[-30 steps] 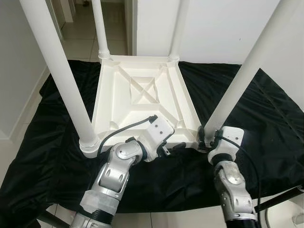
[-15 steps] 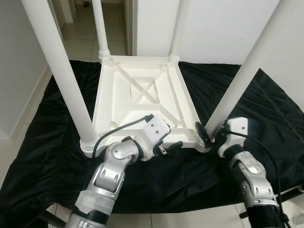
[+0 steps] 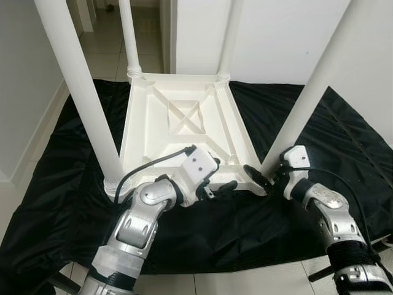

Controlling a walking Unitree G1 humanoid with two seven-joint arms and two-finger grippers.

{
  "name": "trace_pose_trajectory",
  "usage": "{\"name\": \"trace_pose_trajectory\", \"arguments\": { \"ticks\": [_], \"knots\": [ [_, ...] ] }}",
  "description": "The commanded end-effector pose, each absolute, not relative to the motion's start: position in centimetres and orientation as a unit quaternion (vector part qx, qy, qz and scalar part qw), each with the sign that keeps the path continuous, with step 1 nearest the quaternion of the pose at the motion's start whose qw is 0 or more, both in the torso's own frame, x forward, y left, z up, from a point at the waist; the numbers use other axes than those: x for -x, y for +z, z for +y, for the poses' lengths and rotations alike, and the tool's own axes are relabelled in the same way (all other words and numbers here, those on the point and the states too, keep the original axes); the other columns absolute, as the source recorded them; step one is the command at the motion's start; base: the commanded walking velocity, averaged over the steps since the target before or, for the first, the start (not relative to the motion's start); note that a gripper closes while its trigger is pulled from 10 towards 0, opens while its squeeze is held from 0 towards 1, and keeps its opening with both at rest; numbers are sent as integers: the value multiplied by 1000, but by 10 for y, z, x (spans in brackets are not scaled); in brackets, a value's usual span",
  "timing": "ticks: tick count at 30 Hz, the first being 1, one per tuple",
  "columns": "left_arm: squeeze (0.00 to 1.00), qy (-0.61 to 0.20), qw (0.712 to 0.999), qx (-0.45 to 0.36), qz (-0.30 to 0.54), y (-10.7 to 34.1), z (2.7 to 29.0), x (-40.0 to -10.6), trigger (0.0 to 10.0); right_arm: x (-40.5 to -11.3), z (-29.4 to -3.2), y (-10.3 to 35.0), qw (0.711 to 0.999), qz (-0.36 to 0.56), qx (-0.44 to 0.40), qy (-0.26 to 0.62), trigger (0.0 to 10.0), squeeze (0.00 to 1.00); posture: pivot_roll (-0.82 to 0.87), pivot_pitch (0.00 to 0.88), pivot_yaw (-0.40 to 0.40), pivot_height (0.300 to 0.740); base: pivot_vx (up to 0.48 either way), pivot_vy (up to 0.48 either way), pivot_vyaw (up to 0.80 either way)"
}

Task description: Building children table

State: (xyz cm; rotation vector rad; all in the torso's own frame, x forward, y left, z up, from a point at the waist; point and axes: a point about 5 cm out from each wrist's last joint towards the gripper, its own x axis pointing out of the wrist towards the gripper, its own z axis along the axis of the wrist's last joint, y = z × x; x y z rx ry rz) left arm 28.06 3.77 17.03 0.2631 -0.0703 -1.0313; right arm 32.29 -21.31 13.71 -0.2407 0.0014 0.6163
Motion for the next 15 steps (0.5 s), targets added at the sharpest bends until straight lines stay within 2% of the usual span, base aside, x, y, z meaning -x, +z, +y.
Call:
{"name": "trace_pose_trajectory", "arguments": {
  "ticks": [1,12,13,15],
  "knots": [
    [0,-504,854,-126,-30,169,33,-277,10000,-323,-208,132,936,16,128,329,0,0,-13,0,-55,740,0,0,0],
    [0,-496,859,-123,-32,170,32,-277,10000,-319,-214,123,932,27,122,341,0,0,-15,0,-55,740,0,0,0],
    [0,-496,859,-124,-32,170,31,-276,10000,-318,-215,122,932,27,121,340,10000,0,-15,0,-55,740,0,0,0],
    [0,-496,859,-123,-30,169,31,-276,10000,-316,-214,124,939,19,101,329,10000,0,-25,6,-53,740,0,0,0]
  ]
}}
